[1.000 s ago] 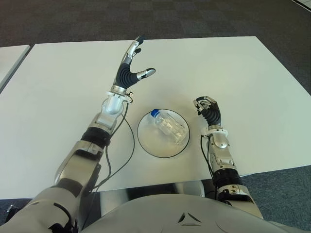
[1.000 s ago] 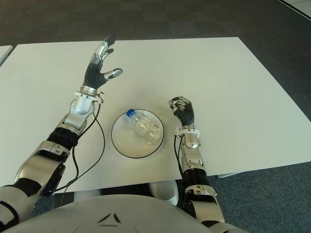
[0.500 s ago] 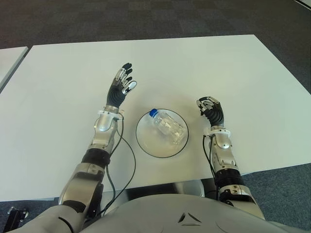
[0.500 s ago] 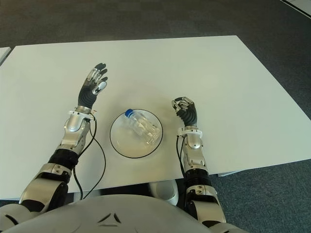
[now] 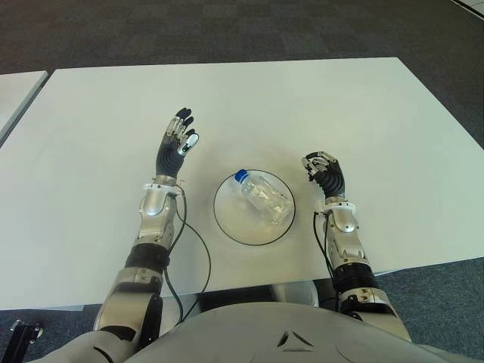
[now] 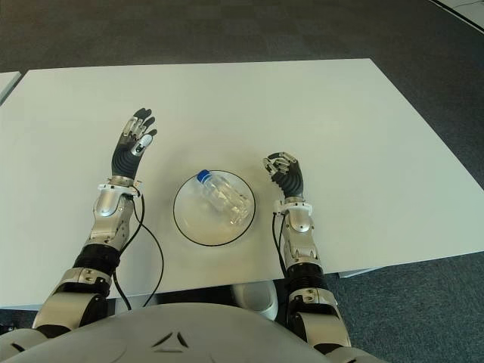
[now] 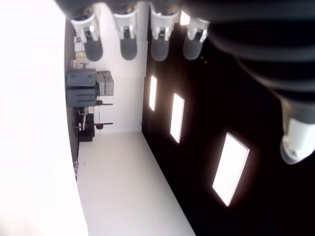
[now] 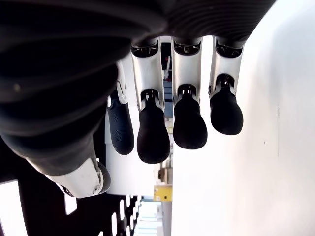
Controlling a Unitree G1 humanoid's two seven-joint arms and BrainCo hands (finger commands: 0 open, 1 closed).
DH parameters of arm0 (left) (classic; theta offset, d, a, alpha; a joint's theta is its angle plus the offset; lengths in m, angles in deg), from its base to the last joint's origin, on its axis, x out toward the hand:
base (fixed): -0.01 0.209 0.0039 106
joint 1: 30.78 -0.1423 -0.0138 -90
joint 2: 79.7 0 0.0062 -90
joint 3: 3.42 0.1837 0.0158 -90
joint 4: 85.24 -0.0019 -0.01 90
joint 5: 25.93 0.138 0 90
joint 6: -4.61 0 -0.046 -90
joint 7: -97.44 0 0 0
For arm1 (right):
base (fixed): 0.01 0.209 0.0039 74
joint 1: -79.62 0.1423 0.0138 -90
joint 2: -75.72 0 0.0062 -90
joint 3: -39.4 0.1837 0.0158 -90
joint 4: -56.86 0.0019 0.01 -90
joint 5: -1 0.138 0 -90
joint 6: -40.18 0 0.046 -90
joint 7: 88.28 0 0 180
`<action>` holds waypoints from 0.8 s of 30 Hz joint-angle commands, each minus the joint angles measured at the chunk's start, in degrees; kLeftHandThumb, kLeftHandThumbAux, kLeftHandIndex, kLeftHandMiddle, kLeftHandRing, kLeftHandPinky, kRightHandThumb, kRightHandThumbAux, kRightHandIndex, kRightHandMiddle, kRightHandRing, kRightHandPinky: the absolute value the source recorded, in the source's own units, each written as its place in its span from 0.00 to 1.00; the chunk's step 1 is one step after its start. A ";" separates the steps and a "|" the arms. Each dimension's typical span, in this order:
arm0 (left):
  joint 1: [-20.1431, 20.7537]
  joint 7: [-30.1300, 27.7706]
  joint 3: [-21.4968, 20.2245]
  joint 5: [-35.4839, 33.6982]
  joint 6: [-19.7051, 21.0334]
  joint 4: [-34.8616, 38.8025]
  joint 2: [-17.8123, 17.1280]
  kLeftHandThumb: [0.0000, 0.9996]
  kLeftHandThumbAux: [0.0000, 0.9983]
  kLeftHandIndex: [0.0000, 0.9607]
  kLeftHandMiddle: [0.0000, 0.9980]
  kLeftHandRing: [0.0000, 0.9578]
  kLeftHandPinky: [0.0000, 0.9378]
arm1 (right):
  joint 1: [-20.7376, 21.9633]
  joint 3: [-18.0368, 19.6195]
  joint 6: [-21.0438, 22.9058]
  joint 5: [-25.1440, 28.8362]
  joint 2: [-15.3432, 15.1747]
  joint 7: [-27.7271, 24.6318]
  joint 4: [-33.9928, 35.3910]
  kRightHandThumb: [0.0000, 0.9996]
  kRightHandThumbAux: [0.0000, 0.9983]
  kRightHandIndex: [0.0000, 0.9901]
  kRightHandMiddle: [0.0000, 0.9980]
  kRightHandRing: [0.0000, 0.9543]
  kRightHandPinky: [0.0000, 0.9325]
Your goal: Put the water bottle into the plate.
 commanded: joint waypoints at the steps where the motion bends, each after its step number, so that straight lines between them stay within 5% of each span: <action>1: -2.63 0.74 -1.50 1.29 0.21 -0.42 0.65 0.00 0.55 0.00 0.10 0.20 0.06 | 0.14 0.03 -0.51 0.05 0.00 0.11 -1.36 0.70 0.73 0.44 0.77 0.79 0.78; 7: -3.82 6.42 -2.46 7.58 -0.75 -4.08 0.38 0.00 0.59 0.02 0.22 0.29 0.26 | 0.25 -0.06 -0.32 0.30 0.09 -0.17 -1.55 0.70 0.73 0.44 0.76 0.78 0.77; 13: -5.52 12.85 -3.45 11.58 3.37 -2.52 1.14 0.00 0.72 0.22 0.39 0.43 0.48 | 0.36 -0.07 -0.22 0.34 0.06 -0.30 -1.62 0.70 0.73 0.44 0.76 0.78 0.77; 24: -7.78 19.12 -3.23 15.91 4.36 2.14 2.74 0.09 0.87 0.42 0.54 0.59 0.64 | 0.64 -0.10 0.11 0.14 -0.12 -0.22 -1.89 0.70 0.73 0.44 0.75 0.78 0.78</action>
